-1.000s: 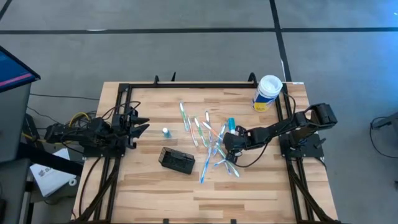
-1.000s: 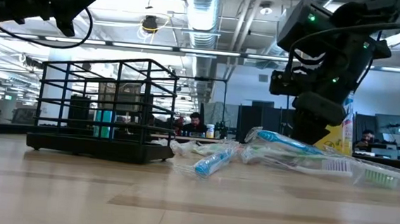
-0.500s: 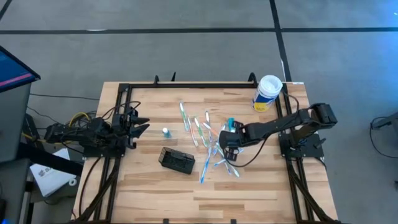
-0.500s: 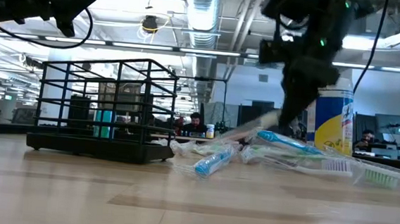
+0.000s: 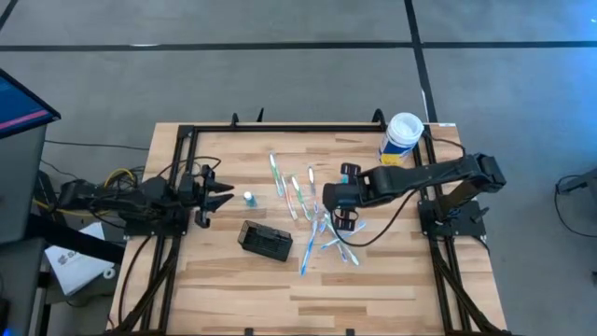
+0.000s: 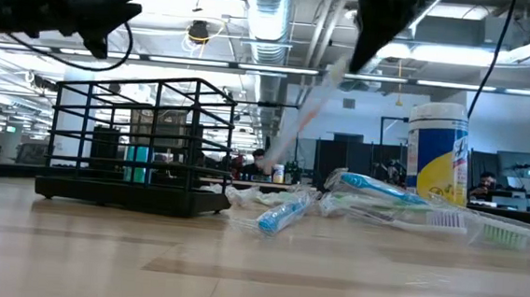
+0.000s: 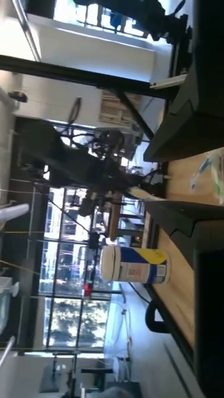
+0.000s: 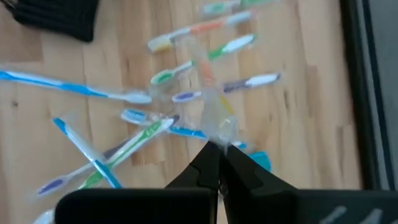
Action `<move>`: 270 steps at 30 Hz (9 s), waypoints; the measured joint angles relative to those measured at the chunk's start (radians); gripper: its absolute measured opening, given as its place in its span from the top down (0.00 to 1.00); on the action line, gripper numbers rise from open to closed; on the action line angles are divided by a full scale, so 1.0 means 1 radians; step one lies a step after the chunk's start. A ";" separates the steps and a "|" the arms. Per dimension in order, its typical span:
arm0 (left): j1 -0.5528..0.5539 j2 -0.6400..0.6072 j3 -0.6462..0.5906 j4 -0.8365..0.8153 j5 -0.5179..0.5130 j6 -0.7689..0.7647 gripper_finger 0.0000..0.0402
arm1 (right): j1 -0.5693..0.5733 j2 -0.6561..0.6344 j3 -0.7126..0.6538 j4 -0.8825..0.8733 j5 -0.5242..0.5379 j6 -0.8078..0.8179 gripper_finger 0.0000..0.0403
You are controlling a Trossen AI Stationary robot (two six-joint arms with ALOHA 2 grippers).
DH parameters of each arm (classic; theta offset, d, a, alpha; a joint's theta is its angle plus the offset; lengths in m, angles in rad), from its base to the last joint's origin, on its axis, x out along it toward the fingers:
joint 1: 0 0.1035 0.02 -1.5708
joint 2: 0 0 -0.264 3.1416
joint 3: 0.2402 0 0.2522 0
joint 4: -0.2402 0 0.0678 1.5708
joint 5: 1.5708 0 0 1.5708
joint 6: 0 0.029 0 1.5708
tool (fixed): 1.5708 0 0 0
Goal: Pick & Place toothbrushing station
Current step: Put the right orange toothbrush into the wire organizer, then put the bottom right blue toothbrush into the wire organizer
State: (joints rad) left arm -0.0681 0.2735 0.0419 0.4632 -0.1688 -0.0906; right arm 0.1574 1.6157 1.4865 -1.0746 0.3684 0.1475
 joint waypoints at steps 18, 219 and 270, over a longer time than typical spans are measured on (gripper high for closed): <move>0.003 0.761 0.442 0.014 -0.004 0.092 0.74 | 0.043 0.009 0.193 -0.076 -0.002 -0.069 1.00; -0.526 1.176 0.027 0.926 -0.512 0.059 0.74 | 0.098 0.008 0.235 -0.092 -0.004 -0.030 0.76; -0.527 0.826 0.027 0.930 -0.428 0.168 0.46 | 0.151 0.008 -0.317 0.074 -0.168 0.142 0.76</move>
State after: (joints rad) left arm -0.5953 1.0996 0.0692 1.3936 -0.5968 0.0777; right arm 0.3082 1.6241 1.1693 -1.0004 0.2005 0.2893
